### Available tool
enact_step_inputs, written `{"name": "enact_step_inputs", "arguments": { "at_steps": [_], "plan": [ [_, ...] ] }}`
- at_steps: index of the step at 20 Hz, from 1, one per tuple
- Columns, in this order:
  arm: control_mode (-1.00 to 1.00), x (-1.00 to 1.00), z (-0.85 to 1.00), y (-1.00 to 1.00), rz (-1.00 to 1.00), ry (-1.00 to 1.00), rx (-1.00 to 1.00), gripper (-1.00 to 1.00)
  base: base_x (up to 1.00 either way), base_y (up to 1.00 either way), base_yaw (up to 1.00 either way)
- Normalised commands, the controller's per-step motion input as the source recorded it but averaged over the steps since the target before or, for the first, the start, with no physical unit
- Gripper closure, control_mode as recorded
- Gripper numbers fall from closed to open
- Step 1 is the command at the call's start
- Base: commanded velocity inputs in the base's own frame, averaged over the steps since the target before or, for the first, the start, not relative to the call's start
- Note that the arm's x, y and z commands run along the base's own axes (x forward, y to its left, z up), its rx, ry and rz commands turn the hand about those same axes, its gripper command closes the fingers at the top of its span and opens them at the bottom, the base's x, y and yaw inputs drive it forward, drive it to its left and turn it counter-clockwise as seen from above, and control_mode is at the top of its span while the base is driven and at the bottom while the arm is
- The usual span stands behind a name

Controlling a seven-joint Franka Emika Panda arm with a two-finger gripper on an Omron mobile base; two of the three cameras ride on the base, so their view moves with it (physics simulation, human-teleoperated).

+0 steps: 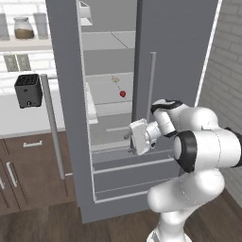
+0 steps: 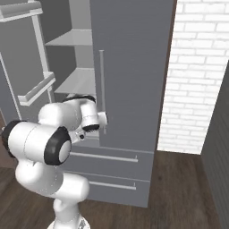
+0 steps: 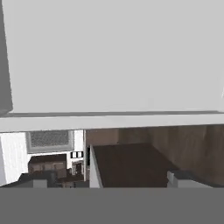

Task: Take the strawberry from the fridge and place it on top of the pancake, located on the dining counter.

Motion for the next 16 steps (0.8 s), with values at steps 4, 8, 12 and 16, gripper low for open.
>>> {"name": "enact_step_inputs", "arguments": {
  "at_steps": [4, 8, 12, 16],
  "plan": [
    [-1.00, 0.31, -0.21, -1.00, 0.29, -0.42, -0.42, -1.00, 0.00, 0.00, 0.00],
    [-1.00, 0.08, -0.13, -0.90, 0.20, -0.46, -0.53, -1.00, 0.00, 0.00, 0.00],
    [-1.00, -0.17, 0.13, -0.18, -0.13, -0.26, -0.53, -1.00, 0.00, 0.00, 0.00],
    [-1.00, -0.07, 0.35, -0.02, -0.31, -0.03, -0.33, -1.00, 0.00, 0.00, 0.00]
  ]
}}
